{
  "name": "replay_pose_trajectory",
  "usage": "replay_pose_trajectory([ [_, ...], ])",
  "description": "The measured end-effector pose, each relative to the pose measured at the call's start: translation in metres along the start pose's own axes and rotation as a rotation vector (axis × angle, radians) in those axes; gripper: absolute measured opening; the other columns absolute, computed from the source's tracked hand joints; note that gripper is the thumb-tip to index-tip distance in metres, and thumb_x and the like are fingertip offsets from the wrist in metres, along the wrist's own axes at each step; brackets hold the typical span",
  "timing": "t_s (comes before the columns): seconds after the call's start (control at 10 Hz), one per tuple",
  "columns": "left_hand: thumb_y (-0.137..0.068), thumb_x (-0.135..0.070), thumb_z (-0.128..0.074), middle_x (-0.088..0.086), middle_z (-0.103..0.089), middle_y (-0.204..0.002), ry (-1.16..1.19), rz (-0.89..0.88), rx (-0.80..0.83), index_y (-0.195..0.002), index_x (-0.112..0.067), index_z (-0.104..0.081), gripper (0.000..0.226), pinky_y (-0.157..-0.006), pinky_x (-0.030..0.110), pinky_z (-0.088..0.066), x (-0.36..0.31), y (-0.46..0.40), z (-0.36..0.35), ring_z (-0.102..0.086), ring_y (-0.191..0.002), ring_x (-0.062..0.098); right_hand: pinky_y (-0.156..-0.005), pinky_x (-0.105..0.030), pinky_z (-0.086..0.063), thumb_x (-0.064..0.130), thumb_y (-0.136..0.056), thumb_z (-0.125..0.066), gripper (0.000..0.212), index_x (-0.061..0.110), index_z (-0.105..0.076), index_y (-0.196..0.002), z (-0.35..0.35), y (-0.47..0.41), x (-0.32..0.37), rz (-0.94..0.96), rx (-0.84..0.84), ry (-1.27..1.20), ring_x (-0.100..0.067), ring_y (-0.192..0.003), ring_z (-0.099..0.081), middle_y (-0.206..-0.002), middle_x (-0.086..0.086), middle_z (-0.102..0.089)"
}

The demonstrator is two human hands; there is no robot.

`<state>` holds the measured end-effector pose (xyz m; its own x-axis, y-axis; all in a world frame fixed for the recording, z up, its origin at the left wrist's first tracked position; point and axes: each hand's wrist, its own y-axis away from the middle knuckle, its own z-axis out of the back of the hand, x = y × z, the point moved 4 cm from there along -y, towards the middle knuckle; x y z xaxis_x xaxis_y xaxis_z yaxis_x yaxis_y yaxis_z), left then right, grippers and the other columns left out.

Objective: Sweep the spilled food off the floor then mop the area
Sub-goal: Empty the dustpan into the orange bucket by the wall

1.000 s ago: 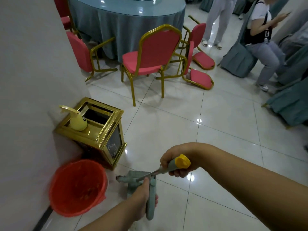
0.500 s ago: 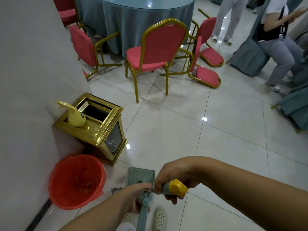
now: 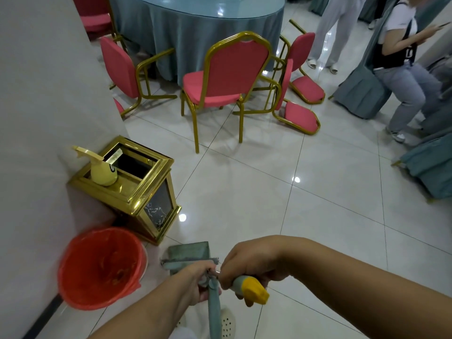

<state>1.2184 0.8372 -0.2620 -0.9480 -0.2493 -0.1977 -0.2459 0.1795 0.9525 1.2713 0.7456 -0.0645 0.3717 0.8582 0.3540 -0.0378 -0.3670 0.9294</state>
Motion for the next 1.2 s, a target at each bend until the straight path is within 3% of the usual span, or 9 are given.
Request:
replay_pose_trajectory([
  [0.1,-0.087,-0.013,-0.056,0.02,-0.057,-0.099,0.081,-0.024,-0.009,-0.105,0.002,-0.054,0.024,-0.095,0.043,-0.047,-0.004,-0.002,0.001,-0.056,-0.066,0.027,-0.053,-0.019,-0.049,0.026,-0.085,-0.059,0.014,0.014,-0.062,-0.077,0.007,0.0,-0.002,0.031,-0.034,-0.024,-0.012,-0.053,-0.062,-0.069,-0.003,-0.061],
  [0.3,-0.091,-0.012,-0.052,0.019,-0.057,-0.093,0.247,-0.064,-0.046,-0.105,0.002,-0.052,0.019,-0.098,0.044,-0.046,-0.009,-0.006,-0.006,-0.058,-0.069,0.027,-0.043,-0.014,-0.045,0.021,-0.09,-0.051,0.019,0.004,-0.059,-0.084,0.02,0.003,0.001,0.103,-0.128,-0.154,-0.012,-0.046,-0.058,-0.067,-0.008,-0.056],
  [0.4,-0.093,-0.012,-0.05,0.018,-0.057,-0.087,0.333,-0.05,0.01,-0.103,0.002,-0.052,0.017,-0.099,0.044,-0.046,-0.01,0.001,-0.014,-0.063,-0.104,0.034,-0.044,-0.016,-0.044,0.02,-0.093,-0.049,0.024,0.001,-0.058,-0.104,0.023,0.006,0.003,0.169,-0.154,-0.227,-0.013,-0.047,-0.057,-0.068,-0.009,-0.053],
  [0.5,-0.094,-0.014,-0.049,0.018,-0.058,-0.084,0.419,-0.043,0.019,-0.093,0.001,-0.055,0.017,-0.095,0.046,-0.048,-0.01,-0.002,-0.013,-0.053,-0.121,0.036,-0.046,-0.017,-0.046,0.024,-0.094,-0.051,0.042,-0.007,-0.056,-0.122,0.025,0.006,0.0,0.249,-0.173,-0.256,-0.014,-0.053,-0.054,-0.071,-0.009,-0.054],
  [0.7,-0.093,-0.011,-0.049,0.025,-0.056,-0.088,0.466,-0.028,-0.019,-0.12,0.003,-0.046,0.031,-0.089,0.048,-0.049,-0.008,-0.01,-0.002,-0.057,-0.108,0.04,-0.05,-0.022,-0.049,0.005,-0.094,-0.049,0.028,0.007,-0.066,-0.116,0.029,0.015,-0.008,0.461,-0.253,-0.261,-0.013,-0.06,-0.06,-0.074,-0.004,-0.063],
  [0.8,-0.094,-0.008,-0.042,0.017,-0.054,-0.078,0.461,-0.076,-0.026,-0.106,0.005,-0.051,0.02,-0.095,0.045,-0.043,-0.01,-0.011,-0.001,-0.056,-0.079,0.032,-0.057,-0.023,-0.052,0.0,-0.085,-0.057,0.038,0.014,-0.065,-0.12,0.024,0.014,-0.009,0.546,-0.326,-0.082,-0.01,-0.067,-0.059,-0.089,-0.013,-0.065],
  [0.9,-0.094,-0.014,-0.043,0.019,-0.064,-0.091,0.473,-0.074,-0.056,-0.1,0.003,-0.056,0.022,-0.091,0.042,-0.05,-0.01,-0.009,-0.001,-0.064,-0.088,0.031,-0.061,-0.023,-0.054,0.011,-0.085,-0.065,0.038,0.023,-0.065,-0.121,0.02,0.009,-0.003,0.607,-0.458,0.053,-0.008,-0.069,-0.055,-0.079,0.002,-0.061],
  [1.0,-0.091,-0.019,-0.051,0.021,-0.066,-0.109,0.527,-0.085,-0.034,-0.117,0.0,-0.055,0.032,-0.094,0.05,-0.05,-0.012,-0.009,-0.005,-0.062,-0.109,0.035,-0.064,-0.03,-0.054,0.021,-0.087,-0.066,0.03,0.026,-0.067,-0.116,0.021,0.007,0.006,0.687,-0.559,0.189,-0.01,-0.072,-0.051,-0.085,-0.001,-0.061],
  [1.2,-0.087,-0.025,-0.064,0.024,-0.071,-0.099,0.517,-0.084,0.027,-0.113,-0.001,-0.059,0.035,-0.086,0.05,-0.055,-0.017,-0.008,-0.016,-0.066,-0.098,0.037,-0.065,-0.034,-0.051,0.018,-0.087,-0.065,0.025,0.026,-0.067,-0.111,0.029,0.006,0.009,0.723,-0.583,0.238,-0.011,-0.068,-0.05,-0.074,0.006,-0.058],
])
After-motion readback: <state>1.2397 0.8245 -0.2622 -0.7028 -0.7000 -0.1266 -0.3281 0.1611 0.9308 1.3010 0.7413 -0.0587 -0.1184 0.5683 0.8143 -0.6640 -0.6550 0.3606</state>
